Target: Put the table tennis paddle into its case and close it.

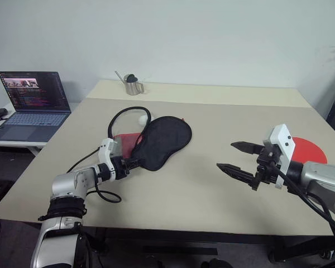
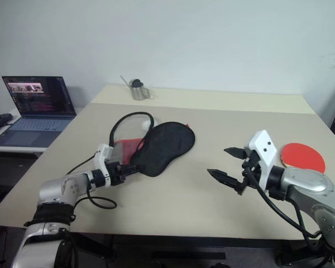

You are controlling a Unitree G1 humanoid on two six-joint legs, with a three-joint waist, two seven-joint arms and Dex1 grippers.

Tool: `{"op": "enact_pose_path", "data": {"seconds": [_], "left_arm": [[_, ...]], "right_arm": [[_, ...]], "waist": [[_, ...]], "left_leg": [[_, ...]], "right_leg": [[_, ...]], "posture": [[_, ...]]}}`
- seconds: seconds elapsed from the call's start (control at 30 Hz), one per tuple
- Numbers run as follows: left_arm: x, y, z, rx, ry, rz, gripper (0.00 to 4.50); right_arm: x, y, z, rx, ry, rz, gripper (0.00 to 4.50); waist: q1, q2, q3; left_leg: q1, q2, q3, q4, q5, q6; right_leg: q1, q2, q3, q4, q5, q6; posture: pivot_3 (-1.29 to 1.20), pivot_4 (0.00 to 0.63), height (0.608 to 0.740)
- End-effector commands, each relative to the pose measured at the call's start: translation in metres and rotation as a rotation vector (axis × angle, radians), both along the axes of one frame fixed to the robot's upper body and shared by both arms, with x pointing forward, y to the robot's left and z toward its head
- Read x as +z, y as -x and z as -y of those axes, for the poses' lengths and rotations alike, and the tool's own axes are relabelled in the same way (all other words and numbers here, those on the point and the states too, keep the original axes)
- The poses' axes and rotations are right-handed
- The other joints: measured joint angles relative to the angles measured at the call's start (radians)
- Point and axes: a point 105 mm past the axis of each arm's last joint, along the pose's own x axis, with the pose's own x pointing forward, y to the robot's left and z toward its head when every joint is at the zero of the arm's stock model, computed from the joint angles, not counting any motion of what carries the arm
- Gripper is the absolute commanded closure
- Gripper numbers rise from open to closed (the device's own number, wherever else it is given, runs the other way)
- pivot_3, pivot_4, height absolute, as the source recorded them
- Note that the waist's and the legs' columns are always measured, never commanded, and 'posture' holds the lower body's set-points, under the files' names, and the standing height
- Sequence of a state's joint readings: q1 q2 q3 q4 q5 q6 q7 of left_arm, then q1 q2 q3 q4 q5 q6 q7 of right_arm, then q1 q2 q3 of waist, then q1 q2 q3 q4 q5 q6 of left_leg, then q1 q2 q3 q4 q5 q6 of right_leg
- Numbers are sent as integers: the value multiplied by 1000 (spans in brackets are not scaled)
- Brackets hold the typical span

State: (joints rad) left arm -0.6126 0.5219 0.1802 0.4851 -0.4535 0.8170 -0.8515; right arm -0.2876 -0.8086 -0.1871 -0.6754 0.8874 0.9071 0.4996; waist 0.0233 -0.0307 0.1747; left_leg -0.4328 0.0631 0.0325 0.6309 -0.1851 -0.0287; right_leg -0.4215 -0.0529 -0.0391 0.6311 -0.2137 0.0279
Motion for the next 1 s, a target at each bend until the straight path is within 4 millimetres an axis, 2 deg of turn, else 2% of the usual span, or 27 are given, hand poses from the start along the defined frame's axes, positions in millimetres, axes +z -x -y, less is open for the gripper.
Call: {"op": "enact_pose_path", "data": {"seconds": [0.03, 0.07, 0.33, 0.53, 0.7, 0.83, 0.97, 1.0], "left_arm": [[23, -4, 22, -92, 10, 80, 4156], [24, -5, 27, -106, 11, 84, 4461], [31, -6, 70, -279, -9, 110, 4461], [30, -13, 83, -293, -1, 123, 4461], [29, -6, 94, -357, 0, 140, 4461], [33, 1, 90, -404, -30, 188, 3446], [35, 12, 82, -446, -60, 204, 1965], [34, 20, 72, -485, -100, 217, 1682]], "right_arm": [[13, 5, 2, -2, -8, 66, 0], [13, 5, 3, -4, -8, 66, 0], [13, 5, 4, -11, -6, 64, 0], [13, 5, 7, -24, -2, 68, 0], [13, 6, 7, -29, -5, 69, 0], [12, 7, 8, -36, -5, 68, 0], [13, 8, 10, -41, -7, 64, 0], [13, 8, 11, -44, -11, 63, 0]], "waist": [[0, 0, 0], [1, 0, 0], [0, 0, 0], [-1, -1, 0], [-1, -1, 0], [-1, -1, 0], [-2, -1, 0], [-2, -1, 0]], "left_leg": [[0, 0, 0, 0, 0, 0], [0, 0, 0, 0, 0, 0], [0, 0, 0, 0, 0, 0], [0, 0, 0, 0, 0, 0], [0, 0, 0, 0, 0, 0], [0, 0, 0, 0, 0, 0], [0, 0, 0, 0, 0, 0], [0, 0, 0, 0, 0, 0]], "right_leg": [[0, 0, 0, 0, 0, 0], [0, 0, 0, 0, 0, 0], [0, 0, 0, 0, 0, 0], [0, 0, 0, 0, 0, 0], [0, 0, 0, 0, 0, 0], [0, 0, 0, 0, 0, 0], [0, 0, 1, 0, 0, 0], [0, 0, 1, 0, 0, 0]], "posture": [[0, 150, 740], [0, 150, 740], [0, 150, 740], [0, 150, 740], [0, 150, 740], [0, 150, 740], [0, 150, 740], [0, 150, 740]]}}
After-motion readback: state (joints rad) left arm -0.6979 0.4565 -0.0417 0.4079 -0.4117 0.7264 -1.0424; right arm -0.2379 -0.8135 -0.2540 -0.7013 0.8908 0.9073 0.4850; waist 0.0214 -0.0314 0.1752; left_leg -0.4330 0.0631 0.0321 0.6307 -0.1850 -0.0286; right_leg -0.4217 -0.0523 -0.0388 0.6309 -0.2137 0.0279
